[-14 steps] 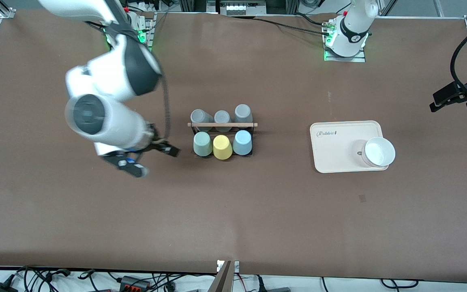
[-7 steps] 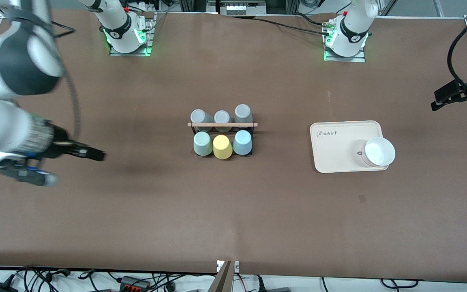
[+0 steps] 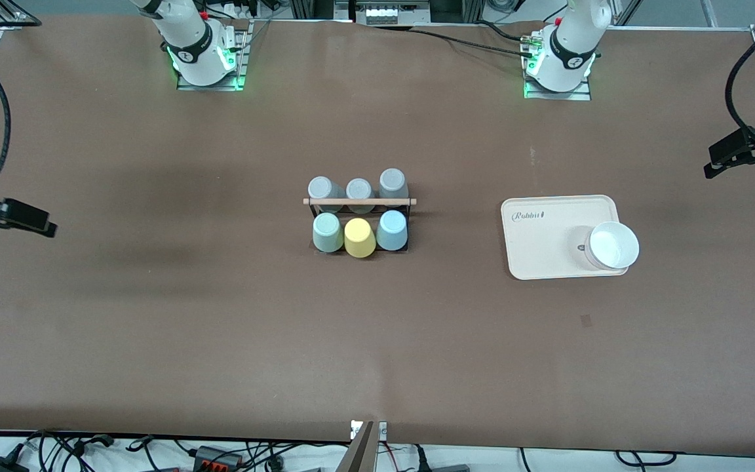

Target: Hang scattered cups on rack with three cups

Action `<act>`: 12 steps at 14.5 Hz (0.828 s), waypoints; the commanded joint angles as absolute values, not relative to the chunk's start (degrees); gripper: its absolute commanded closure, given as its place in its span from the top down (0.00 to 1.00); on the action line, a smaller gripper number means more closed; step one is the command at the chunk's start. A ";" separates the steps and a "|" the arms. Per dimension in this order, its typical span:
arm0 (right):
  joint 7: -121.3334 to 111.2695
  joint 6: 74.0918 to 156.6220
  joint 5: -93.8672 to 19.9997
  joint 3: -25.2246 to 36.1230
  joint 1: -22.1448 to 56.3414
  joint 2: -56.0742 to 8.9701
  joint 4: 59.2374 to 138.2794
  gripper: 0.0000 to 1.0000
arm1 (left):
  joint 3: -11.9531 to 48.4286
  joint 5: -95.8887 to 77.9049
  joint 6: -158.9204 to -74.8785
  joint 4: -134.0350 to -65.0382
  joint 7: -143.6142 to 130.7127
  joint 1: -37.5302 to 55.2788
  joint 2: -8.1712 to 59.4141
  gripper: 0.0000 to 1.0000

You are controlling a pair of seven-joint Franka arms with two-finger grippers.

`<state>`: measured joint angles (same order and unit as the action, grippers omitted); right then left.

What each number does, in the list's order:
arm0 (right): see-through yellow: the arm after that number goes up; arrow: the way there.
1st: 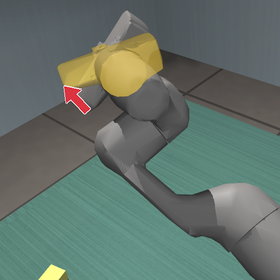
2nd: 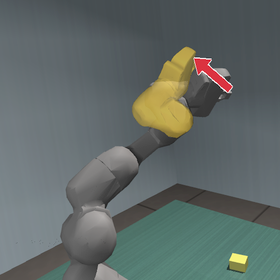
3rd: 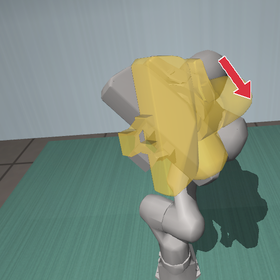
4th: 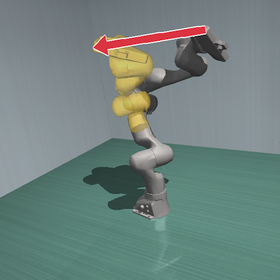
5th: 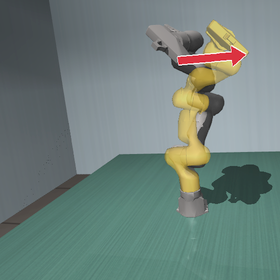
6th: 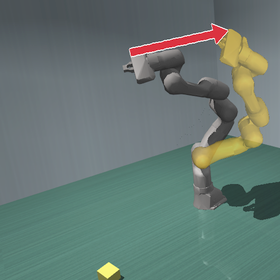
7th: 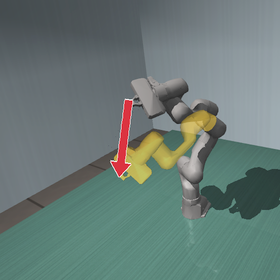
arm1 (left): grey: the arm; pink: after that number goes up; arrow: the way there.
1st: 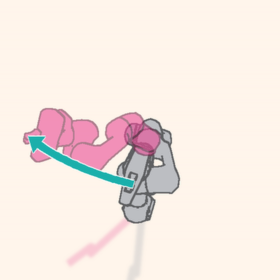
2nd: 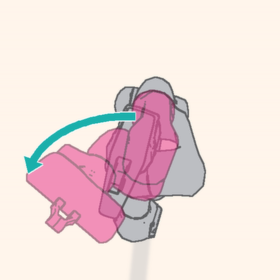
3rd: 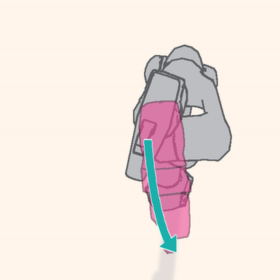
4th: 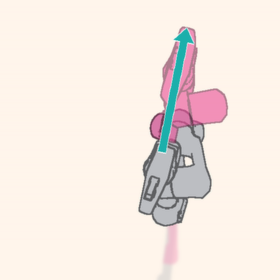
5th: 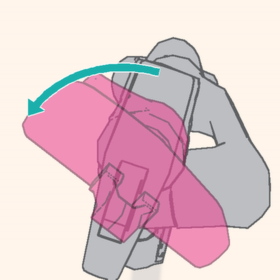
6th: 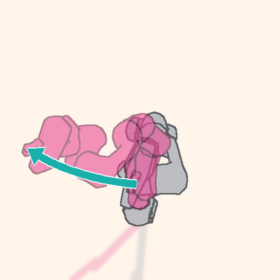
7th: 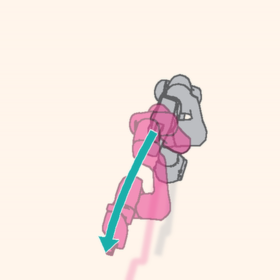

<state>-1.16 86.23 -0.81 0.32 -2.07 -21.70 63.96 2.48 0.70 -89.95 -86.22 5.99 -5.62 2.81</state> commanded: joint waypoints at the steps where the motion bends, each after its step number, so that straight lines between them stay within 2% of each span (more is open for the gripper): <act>1: -3.34 86.92 0.00 -0.79 -3.34 -18.55 67.23 1.00 | 2.99 1.94 -89.56 -84.02 7.21 -5.36 3.87 1.00; 4: -3.60 89.98 0.44 -0.70 -3.52 -14.87 73.45 1.00 | 3.16 1.67 -89.47 -84.11 6.68 -4.84 5.01 1.00; 7: -3.96 96.48 0.79 -0.79 -2.99 -7.50 85.48 1.00 | 3.16 -1.30 -89.56 -83.93 5.02 -5.18 5.36 1.00; 9: -3.95 97.73 0.79 -0.79 -3.25 -3.36 91.56 1.00 | 2.29 -3.77 -89.47 -83.76 5.62 -5.45 5.54 1.00; 11: -3.96 98.87 0.70 -0.79 -3.43 0.33 96.48 1.00 | 1.85 -3.08 -89.47 -83.67 4.84 -3.35 5.54 1.00; 12: -3.96 99.05 0.44 -0.79 -3.43 2.00 99.03 1.00 | -0.24 -2.90 -89.56 -83.76 4.66 -0.90 5.62 1.00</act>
